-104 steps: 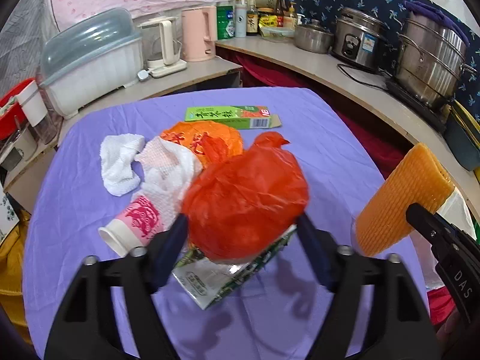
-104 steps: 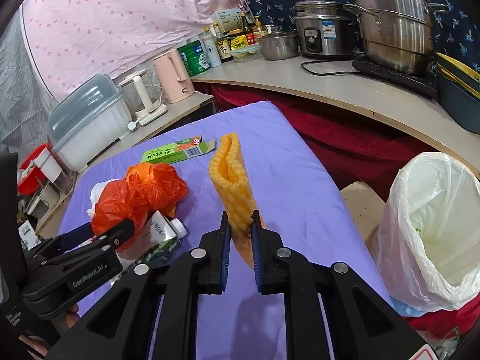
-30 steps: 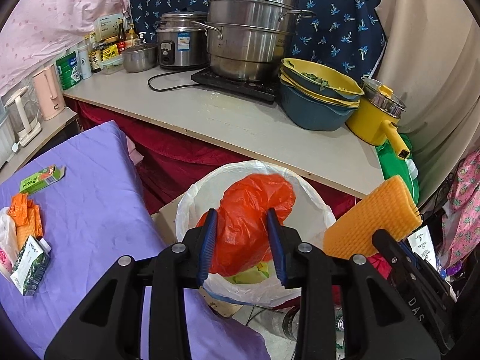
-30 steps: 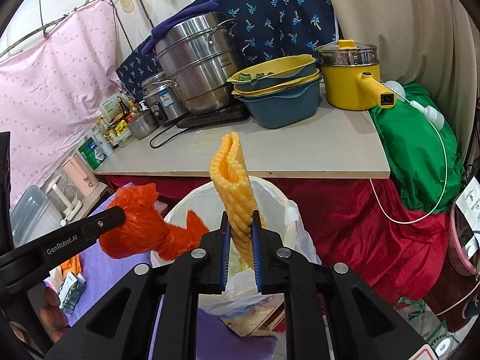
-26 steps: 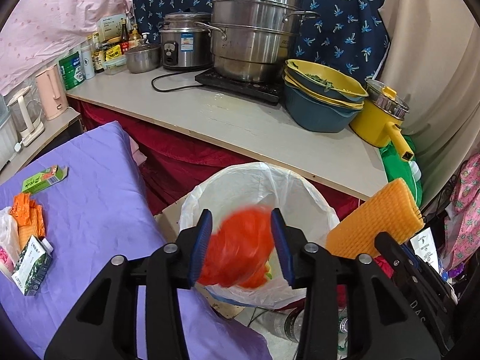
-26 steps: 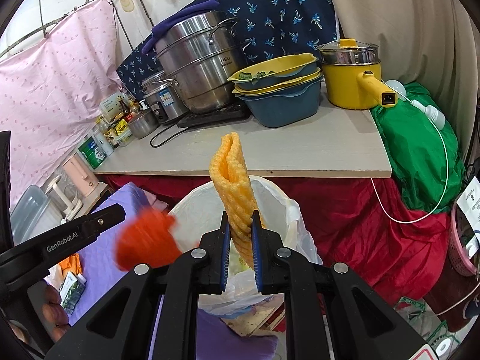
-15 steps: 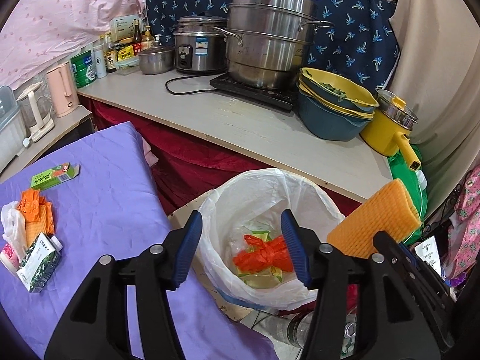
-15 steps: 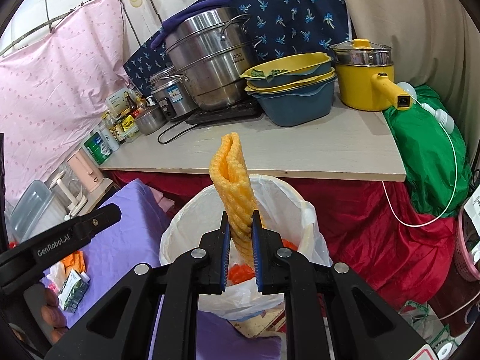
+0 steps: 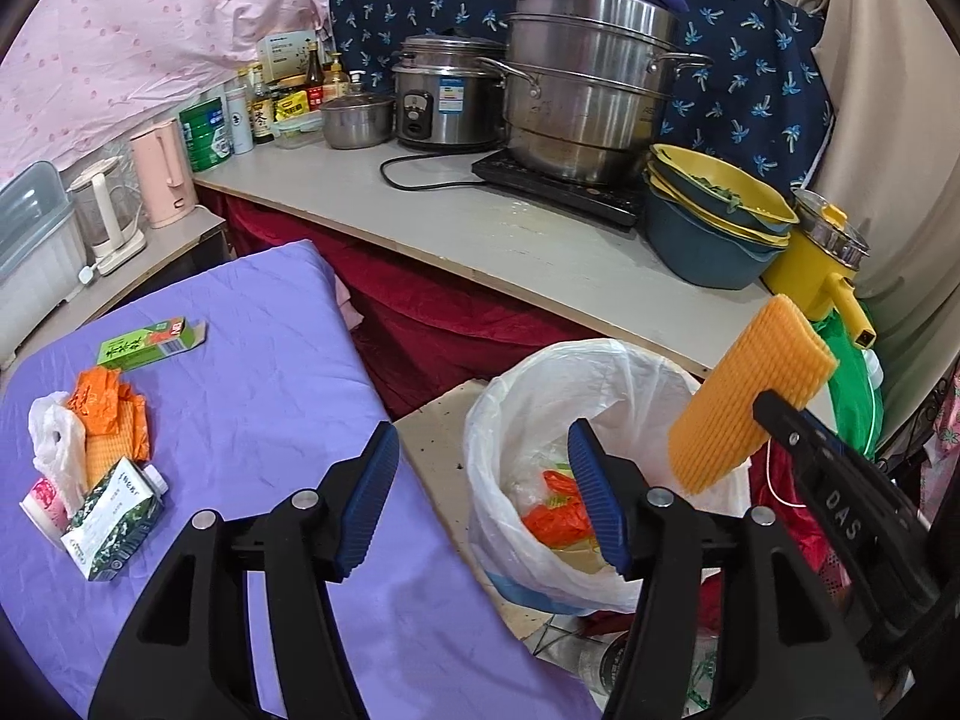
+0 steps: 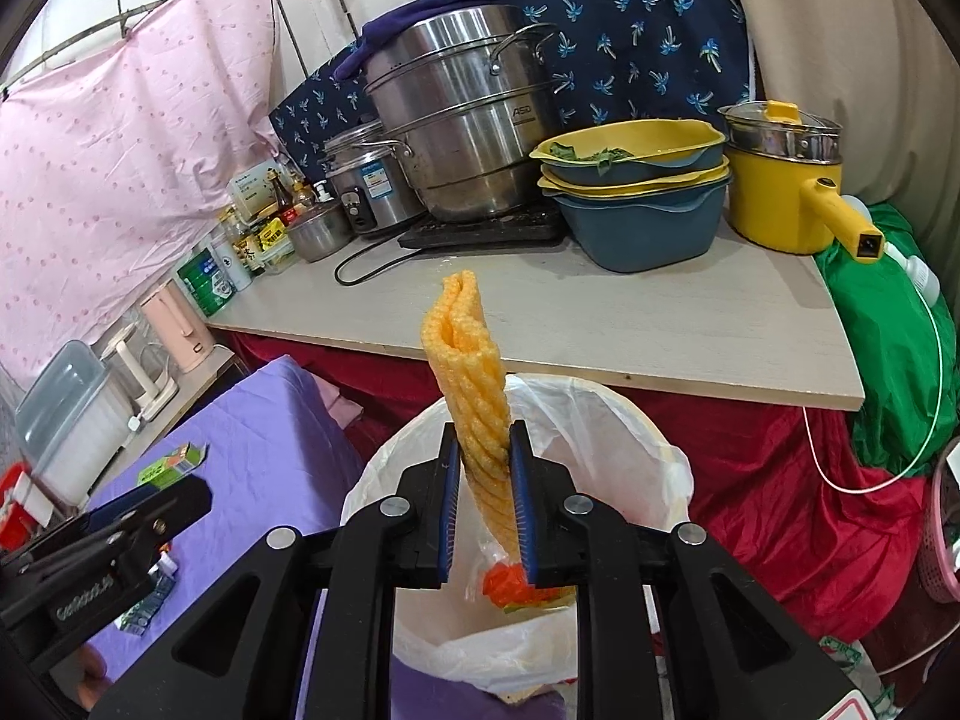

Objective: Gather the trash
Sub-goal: 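Lower the orange sponge into the bin and open the right gripper, then move both grippers back over the remaining trash on the table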

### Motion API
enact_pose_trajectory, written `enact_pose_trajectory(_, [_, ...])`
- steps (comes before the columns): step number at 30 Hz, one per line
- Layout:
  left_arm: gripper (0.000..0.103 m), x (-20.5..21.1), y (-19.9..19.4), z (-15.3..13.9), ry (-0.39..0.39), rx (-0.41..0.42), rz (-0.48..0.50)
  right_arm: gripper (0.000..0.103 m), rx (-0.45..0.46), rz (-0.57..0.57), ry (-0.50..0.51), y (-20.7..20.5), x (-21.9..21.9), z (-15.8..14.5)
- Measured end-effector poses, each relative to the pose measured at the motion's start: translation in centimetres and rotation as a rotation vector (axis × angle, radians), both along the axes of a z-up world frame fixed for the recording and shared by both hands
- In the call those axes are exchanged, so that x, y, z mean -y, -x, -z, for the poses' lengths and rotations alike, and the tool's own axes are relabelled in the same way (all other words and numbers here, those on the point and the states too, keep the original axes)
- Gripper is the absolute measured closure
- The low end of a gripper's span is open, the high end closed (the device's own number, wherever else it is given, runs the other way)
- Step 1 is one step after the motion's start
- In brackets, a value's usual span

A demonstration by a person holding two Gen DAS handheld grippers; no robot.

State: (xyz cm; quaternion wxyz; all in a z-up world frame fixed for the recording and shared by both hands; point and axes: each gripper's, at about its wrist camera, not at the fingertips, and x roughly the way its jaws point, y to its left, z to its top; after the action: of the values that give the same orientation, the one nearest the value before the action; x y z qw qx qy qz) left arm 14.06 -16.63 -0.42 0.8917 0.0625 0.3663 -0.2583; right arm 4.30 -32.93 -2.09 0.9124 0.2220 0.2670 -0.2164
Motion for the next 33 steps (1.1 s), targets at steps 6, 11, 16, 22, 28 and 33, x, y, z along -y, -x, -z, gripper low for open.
enact_pose_trajectory(6, [0.041,-1.6,-0.8,0.3,0.002,0.0,-0.037,0.063,0.015,0.006,0.012,-1.0,-0.6,-0.3])
enact_pose_trajectory(11, [0.041,-2.4,-1.0,0.5,0.002,-0.004,-0.049,0.063,0.017,-0.005,0.01,-1.1,-1.3,-0.5])
enact_pose_trajectory(16, [0.041,-3.5,-0.9,0.5,0.01,-0.007,-0.061,0.061,0.024,-0.018,0.016,-0.6,-2.4,-1.1])
enact_pose_trajectory(22, [0.041,-4.8,-0.5,0.2,0.02,-0.001,-0.076,0.06,0.029,-0.041,0.022,-0.2,-4.0,-1.7])
enact_pose_trajectory(28, [0.041,-6.9,-0.4,-0.1,0.027,0.004,-0.104,0.057,0.035,-0.069,0.028,-0.2,-6.0,-2.3])
enact_pose_trajectory(33, [0.041,-8.8,-0.4,-0.3,0.032,0.009,-0.134,0.057,0.032,-0.102,0.036,-0.5,-7.8,-2.5])
